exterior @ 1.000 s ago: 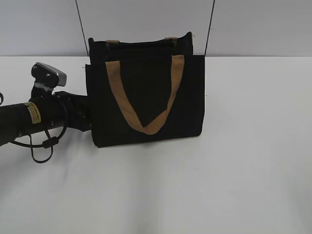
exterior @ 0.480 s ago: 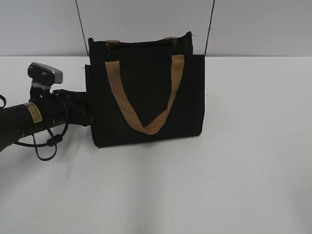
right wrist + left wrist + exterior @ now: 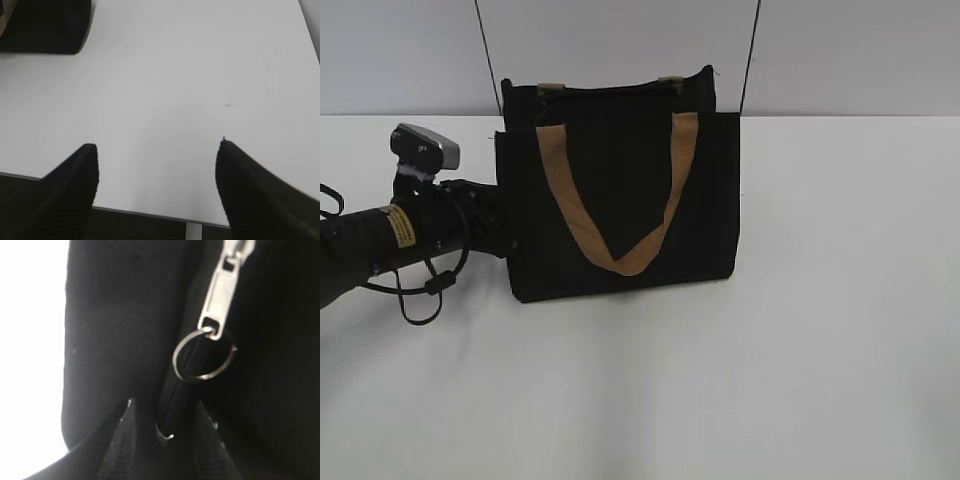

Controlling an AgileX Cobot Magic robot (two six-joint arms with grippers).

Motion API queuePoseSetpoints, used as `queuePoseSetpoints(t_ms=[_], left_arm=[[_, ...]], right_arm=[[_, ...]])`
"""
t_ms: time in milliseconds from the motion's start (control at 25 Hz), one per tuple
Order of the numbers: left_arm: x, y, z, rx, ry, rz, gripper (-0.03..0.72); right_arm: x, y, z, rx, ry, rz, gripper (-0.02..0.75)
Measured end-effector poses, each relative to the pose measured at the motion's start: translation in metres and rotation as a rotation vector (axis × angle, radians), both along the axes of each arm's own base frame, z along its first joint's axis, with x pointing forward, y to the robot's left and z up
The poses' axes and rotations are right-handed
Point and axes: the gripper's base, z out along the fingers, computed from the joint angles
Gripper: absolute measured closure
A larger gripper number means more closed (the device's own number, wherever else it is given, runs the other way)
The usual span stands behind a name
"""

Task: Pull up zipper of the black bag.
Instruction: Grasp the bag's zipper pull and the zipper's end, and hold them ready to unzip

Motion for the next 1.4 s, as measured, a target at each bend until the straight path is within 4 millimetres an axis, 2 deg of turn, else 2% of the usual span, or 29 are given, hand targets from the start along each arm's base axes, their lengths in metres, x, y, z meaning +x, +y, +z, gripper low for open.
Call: queuePoseSetpoints(t_ms=[280, 400, 560, 720, 840, 1040, 1320, 1400], left_arm=[[-0.001, -0.002, -0.006, 0.008, 0.010, -0.027, 0.423], [-0.001, -0.002, -0.006, 0.004, 0.008, -0.023, 0.491], [0.001, 0.000, -0.005, -0.001, 0.011, -0.001, 0.643], [0.002, 0.001, 0.002, 0.022, 0.012, 0.015, 0.661], [0.002, 0.005, 0.022, 0.073, 0.009, 0.050, 0.661], [-0.002, 0.013, 0.068, 0.160, -0.027, 0.106, 0.661], [-0.025, 0.025, 0.142, 0.213, -0.157, 0.174, 0.661], [-0.032, 0.025, 0.158, 0.202, -0.201, 0.176, 0.661]], right_arm=[[0.000, 0.000, 0.000, 0.000, 0.000, 0.000, 0.183], [0.000, 0.000, 0.000, 0.000, 0.000, 0.000, 0.183], [0.000, 0.000, 0.000, 0.000, 0.000, 0.000, 0.183], [0.000, 0.000, 0.000, 0.000, 0.000, 0.000, 0.183], [0.000, 0.000, 0.000, 0.000, 0.000, 0.000, 0.183], [0.000, 0.000, 0.000, 0.000, 0.000, 0.000, 0.183], [0.000, 0.000, 0.000, 0.000, 0.000, 0.000, 0.183], [0.000, 0.000, 0.000, 0.000, 0.000, 0.000, 0.183]])
